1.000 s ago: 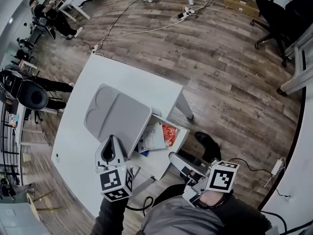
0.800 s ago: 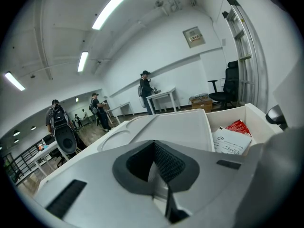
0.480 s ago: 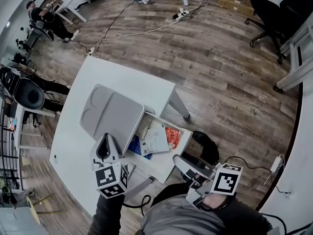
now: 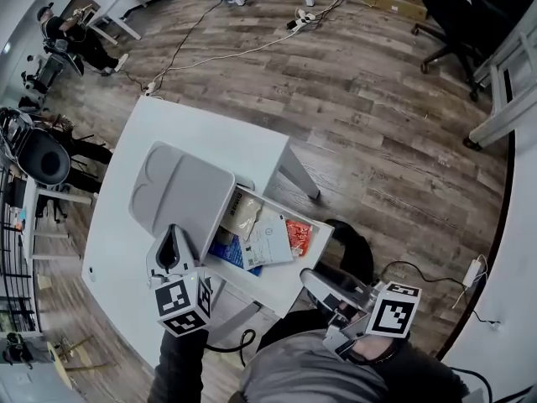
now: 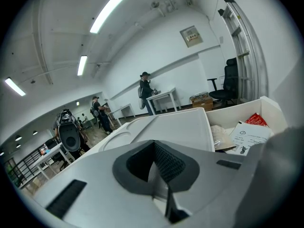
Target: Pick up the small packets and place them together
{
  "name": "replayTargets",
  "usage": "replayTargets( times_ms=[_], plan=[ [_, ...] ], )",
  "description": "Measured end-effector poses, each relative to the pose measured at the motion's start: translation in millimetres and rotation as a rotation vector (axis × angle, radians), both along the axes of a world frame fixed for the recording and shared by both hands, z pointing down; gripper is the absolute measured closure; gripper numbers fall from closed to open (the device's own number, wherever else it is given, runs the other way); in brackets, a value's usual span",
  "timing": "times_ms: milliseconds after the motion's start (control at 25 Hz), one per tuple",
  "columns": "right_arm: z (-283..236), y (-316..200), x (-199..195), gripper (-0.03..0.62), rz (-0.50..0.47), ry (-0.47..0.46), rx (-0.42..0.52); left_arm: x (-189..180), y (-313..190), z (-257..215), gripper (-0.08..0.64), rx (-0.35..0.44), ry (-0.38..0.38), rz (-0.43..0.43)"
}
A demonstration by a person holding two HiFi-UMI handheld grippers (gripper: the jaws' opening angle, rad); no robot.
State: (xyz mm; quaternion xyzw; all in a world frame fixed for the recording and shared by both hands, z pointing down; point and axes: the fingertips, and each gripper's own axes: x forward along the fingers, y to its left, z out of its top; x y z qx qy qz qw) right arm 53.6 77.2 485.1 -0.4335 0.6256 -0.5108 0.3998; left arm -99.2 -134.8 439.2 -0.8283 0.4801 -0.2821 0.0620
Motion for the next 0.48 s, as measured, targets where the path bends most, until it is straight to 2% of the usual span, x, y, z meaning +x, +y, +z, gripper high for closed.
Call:
replayTargets(
  times_ms=[480],
  plan=[
    [6.3, 15.0, 11.6, 0.396, 0.001, -0.015, 0.003, 4.2, -1.0, 0.1, 0.565, 0.006, -0.006, -0.011]
  ],
)
